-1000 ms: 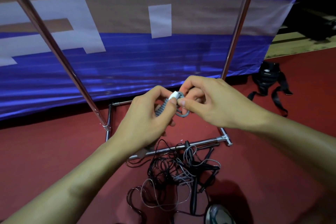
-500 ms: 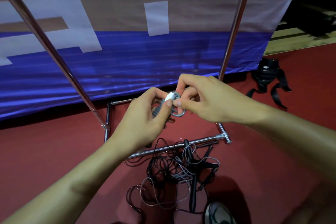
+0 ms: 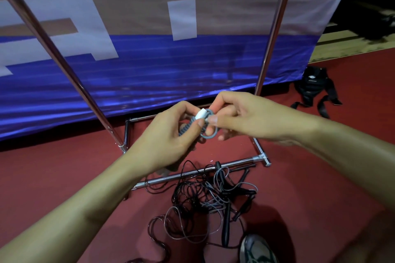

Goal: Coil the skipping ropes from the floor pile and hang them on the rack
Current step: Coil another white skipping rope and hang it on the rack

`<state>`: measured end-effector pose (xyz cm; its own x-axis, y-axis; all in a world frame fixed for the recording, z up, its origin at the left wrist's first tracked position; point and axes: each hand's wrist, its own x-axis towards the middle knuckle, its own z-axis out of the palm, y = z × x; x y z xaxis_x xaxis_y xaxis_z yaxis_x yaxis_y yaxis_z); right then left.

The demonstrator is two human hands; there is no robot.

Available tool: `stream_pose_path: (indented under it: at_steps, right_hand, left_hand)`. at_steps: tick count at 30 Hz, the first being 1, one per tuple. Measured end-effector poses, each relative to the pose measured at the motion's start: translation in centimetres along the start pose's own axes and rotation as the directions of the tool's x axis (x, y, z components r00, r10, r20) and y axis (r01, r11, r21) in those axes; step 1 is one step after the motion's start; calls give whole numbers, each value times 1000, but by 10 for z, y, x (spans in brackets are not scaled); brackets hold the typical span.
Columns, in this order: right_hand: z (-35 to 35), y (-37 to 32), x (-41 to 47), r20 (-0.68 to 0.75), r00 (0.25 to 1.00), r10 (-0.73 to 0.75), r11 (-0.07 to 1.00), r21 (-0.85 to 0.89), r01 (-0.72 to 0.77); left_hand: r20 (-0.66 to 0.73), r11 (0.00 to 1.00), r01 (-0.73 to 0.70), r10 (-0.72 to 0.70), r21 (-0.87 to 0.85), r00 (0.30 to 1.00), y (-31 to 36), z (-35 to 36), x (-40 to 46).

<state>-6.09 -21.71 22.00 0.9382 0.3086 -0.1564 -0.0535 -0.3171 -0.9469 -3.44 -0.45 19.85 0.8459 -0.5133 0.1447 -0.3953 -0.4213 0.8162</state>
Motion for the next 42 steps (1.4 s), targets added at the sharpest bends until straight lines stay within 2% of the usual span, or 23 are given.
stream_pose_path:
  at_steps: [2, 8, 13, 18, 22, 26, 29, 32, 36, 39, 42]
  right_hand:
    - [-2, -3, -1, 14, 1000, 11, 998, 61, -12]
    - [-1, -4, 0, -19, 996, -87, 993, -77, 85]
    - [-1, -4, -1, -56, 992, -115, 991, -81, 110]
    - [-1, -2, 0, -74, 993, -95, 988, -125, 85]
    - [-4, -4, -3, -18, 997, -75, 990, -120, 73]
    - [8, -5, -5, -115, 981, -155, 943, -312, 113]
    - [18, -7, -5, -176, 952, -252, 893, -421, 158]
    - [20, -12, -6, -194, 933, -303, 878, -438, 194]
    - [25, -15, -7, -223, 926, -303, 876, -448, 179]
    - [22, -11, -4, -304, 916, -261, 879, -467, 96]
    - [21, -5, 1, -271, 925, -268, 827, -557, 76]
  left_hand:
    - [-13, 1000, -8, 8, 24, 1000, 0, -1, 1]
    - [42, 999, -12, 14, -53, 999, 4, -8, 2]
    - [76, 994, -8, 16, -106, 997, 8, -12, -1]
    - [43, 991, -97, 93, 94, 995, 6, -9, 1]
    - [31, 957, -163, 161, 240, 987, 2, -6, 2]
    - [27, 936, -186, 187, 299, 982, -2, -5, 4]
    - [-10, 949, -171, 180, 264, 984, -1, -12, 7]
    - [-13, 974, -144, 149, 175, 989, 2, -19, 7]
    - [19, 989, -114, 113, 88, 993, 3, -23, 5]
    - [43, 987, -110, 105, 117, 994, 2, -23, 4]
    - [50, 992, -73, 68, 107, 996, 0, -20, 2]
